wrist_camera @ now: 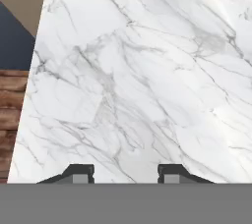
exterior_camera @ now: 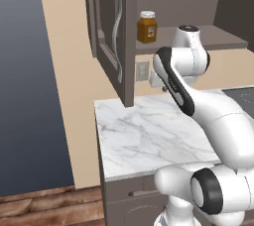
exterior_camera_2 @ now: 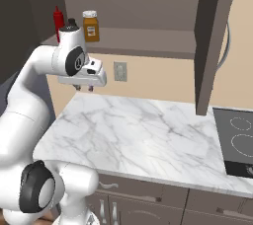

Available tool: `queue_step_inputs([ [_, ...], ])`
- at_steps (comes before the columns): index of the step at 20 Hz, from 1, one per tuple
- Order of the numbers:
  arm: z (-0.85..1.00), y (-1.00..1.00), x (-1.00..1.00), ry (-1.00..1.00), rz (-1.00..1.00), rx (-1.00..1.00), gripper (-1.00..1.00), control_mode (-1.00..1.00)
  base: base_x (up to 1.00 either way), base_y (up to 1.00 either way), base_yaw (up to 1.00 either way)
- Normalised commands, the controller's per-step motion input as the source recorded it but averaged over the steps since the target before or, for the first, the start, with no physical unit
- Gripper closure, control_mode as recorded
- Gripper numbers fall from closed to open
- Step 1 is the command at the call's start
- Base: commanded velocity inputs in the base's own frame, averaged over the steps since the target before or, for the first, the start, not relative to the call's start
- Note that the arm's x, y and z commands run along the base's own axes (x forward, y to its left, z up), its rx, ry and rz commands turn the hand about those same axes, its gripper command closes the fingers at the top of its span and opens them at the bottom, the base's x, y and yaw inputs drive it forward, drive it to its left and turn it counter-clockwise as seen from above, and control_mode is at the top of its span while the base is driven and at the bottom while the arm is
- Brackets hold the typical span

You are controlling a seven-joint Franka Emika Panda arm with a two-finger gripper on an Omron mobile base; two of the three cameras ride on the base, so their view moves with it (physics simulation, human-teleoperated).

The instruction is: Collect the turmeric, ketchup, and shaker from the cabinet and place them next to the stove.

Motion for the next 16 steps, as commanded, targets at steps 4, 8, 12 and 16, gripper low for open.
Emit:
queue_step_inputs([
  [4, -0.04, -0.05, -0.21, -0.12, 0.0, 0.0, -1.0, -1.0, 0.0, 0.0, 0.0],
  [8, 0.03, -0.34, -0.56, -0.53, 0.03, 0.02, -1.0, -1.0, 0.0, 0.0, 0.0],
  [12, 0.49, -0.12, -0.1, -0.54, 0.06, 0.04, -1.0, -1.0, 0.0, 0.0, 0.0],
  [16, 0.71, 0.0, 0.12, -0.4, 0.07, 0.02, -1.0, -1.0, 0.0, 0.0, 0.0],
])
